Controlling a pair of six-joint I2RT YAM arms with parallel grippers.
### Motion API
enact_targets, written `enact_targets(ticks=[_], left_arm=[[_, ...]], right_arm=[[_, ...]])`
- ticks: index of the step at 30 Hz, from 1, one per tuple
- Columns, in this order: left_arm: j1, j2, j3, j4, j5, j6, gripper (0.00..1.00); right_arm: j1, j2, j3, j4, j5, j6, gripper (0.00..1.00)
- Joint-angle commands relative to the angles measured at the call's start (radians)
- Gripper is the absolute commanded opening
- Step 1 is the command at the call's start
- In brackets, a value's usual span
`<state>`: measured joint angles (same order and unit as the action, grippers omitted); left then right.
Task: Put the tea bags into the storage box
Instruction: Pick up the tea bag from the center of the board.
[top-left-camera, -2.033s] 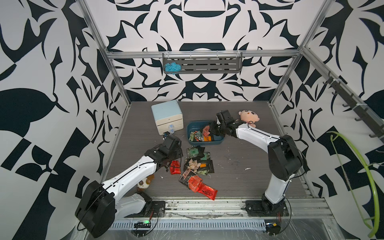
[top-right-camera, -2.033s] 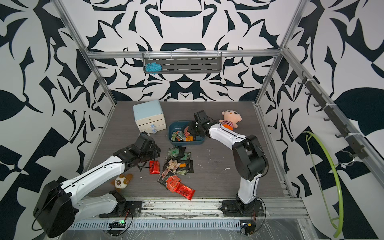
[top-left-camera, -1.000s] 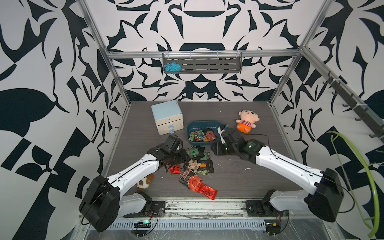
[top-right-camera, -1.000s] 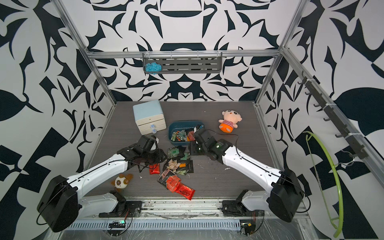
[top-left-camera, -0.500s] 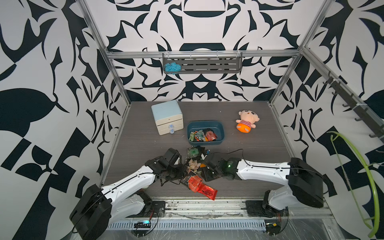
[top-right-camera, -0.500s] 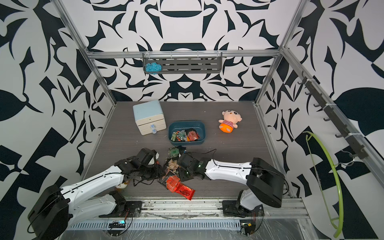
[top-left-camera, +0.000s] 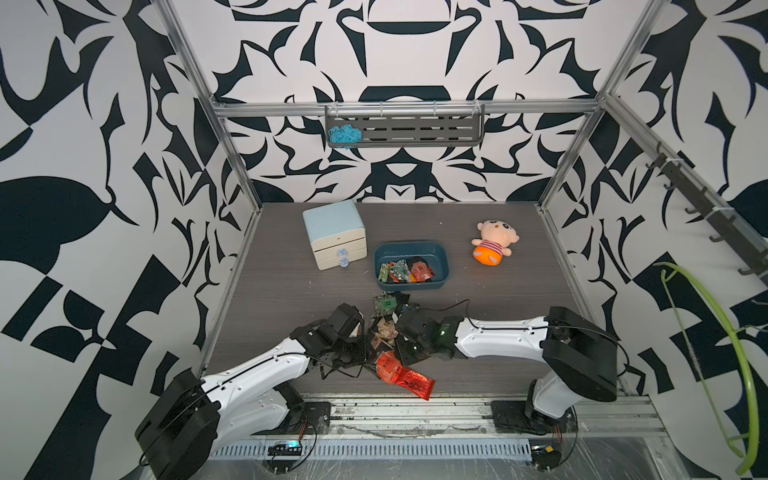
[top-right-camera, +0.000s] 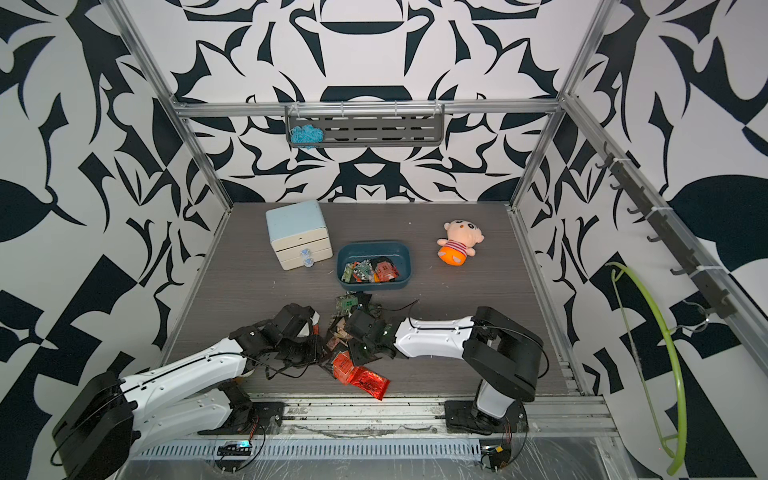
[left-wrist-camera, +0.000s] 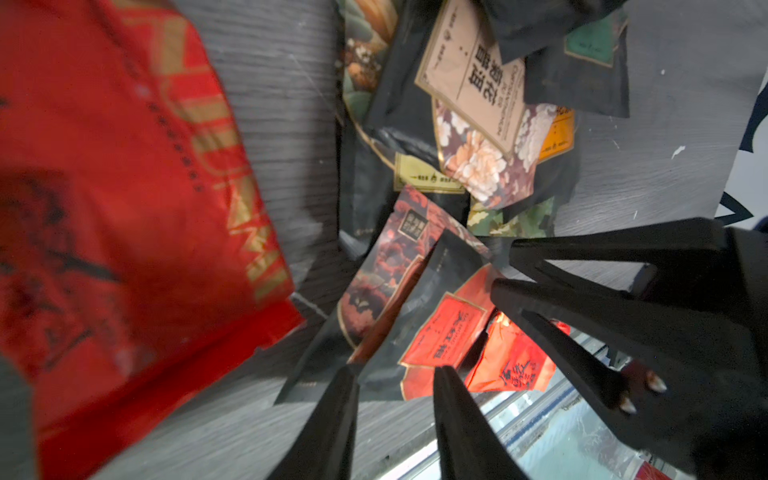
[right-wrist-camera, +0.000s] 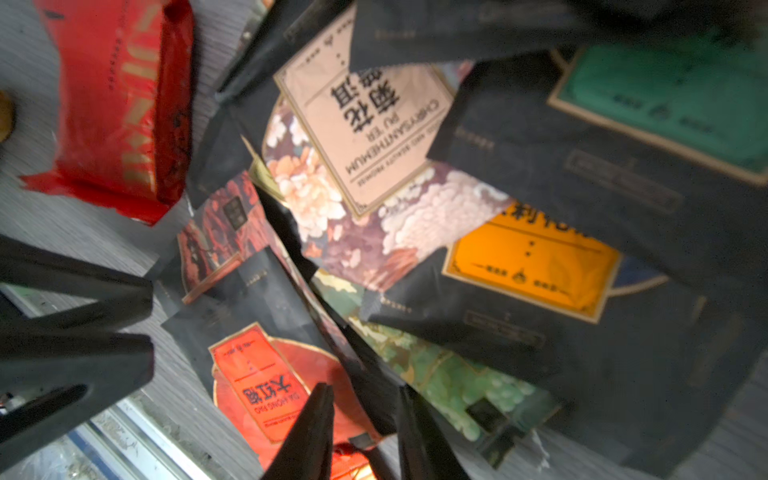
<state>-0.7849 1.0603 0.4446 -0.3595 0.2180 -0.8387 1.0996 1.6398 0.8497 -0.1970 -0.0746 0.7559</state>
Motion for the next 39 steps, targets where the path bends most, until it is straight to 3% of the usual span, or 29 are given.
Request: enact_targets(ticks=[1, 8, 39], left_arm=[[-0.007, 0.016, -0.023, 0.019, 0.006, -0.003, 0.35], [-0.007, 0.022, -0.033, 0.013, -0.027, 0.013, 0.34], [-0.007, 0.080, -0.052, 0.080, 0.030, 0.021, 0.30]], right_arm=[[0.004, 0.002, 0.035, 0.005, 0.010, -0.016, 0.30], [0.005, 0.019, 0.049, -0.008, 0.016, -0.022, 0.27], [0.008, 0.086, 0.072, -0.009, 0.000, -0.026, 0.24]])
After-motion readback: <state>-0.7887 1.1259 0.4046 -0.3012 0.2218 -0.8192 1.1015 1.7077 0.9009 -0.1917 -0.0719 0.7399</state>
